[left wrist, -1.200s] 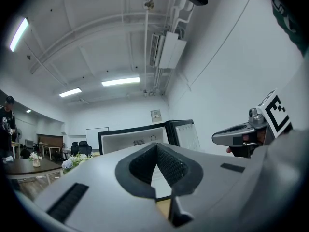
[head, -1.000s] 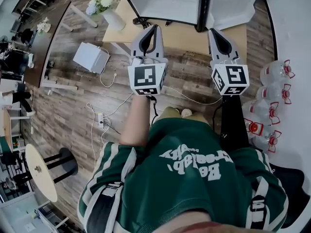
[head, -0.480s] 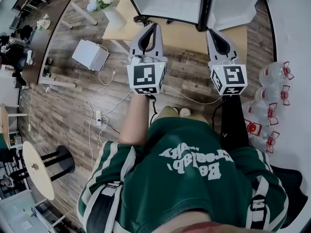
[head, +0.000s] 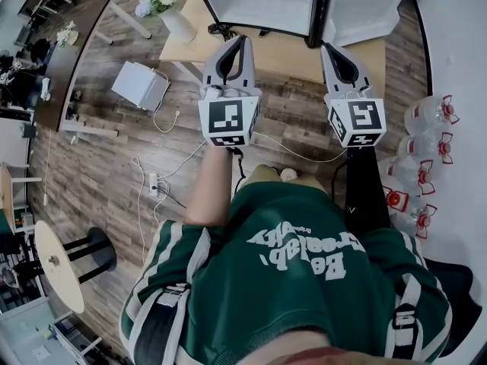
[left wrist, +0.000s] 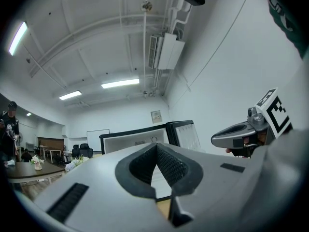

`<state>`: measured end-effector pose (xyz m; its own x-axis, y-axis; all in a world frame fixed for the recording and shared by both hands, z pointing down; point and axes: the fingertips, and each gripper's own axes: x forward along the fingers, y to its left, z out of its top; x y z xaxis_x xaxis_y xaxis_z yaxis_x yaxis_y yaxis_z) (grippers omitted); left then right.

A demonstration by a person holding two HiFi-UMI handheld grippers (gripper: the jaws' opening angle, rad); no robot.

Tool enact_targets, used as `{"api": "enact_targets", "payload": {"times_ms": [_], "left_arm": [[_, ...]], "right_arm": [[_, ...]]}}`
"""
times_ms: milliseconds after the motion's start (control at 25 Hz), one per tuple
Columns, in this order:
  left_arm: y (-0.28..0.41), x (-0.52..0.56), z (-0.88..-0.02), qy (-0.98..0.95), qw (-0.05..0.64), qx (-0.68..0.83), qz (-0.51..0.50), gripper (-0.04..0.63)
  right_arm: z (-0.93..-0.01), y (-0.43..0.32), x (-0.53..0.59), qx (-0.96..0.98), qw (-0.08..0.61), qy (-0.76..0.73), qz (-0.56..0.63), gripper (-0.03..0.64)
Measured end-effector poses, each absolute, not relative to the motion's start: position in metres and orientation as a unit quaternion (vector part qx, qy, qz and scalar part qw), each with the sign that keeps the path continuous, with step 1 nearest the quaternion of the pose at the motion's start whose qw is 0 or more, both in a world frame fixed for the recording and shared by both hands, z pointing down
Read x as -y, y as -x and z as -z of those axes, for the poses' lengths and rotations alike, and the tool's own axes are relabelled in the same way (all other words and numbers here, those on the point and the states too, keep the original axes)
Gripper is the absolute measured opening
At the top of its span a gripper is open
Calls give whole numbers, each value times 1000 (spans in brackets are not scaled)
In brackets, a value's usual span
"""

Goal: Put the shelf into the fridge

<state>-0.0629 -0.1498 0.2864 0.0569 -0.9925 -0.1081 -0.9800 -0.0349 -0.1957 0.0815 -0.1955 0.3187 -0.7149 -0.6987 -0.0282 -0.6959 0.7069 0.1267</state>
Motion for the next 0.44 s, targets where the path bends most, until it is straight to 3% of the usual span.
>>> {"api": "enact_targets", "payload": {"times_ms": [440], "left_arm": [[60,150,-286,719,113,-685,29,0]], "right_arm": [[-320,-83,194,924,8,-378,62,3]]}}
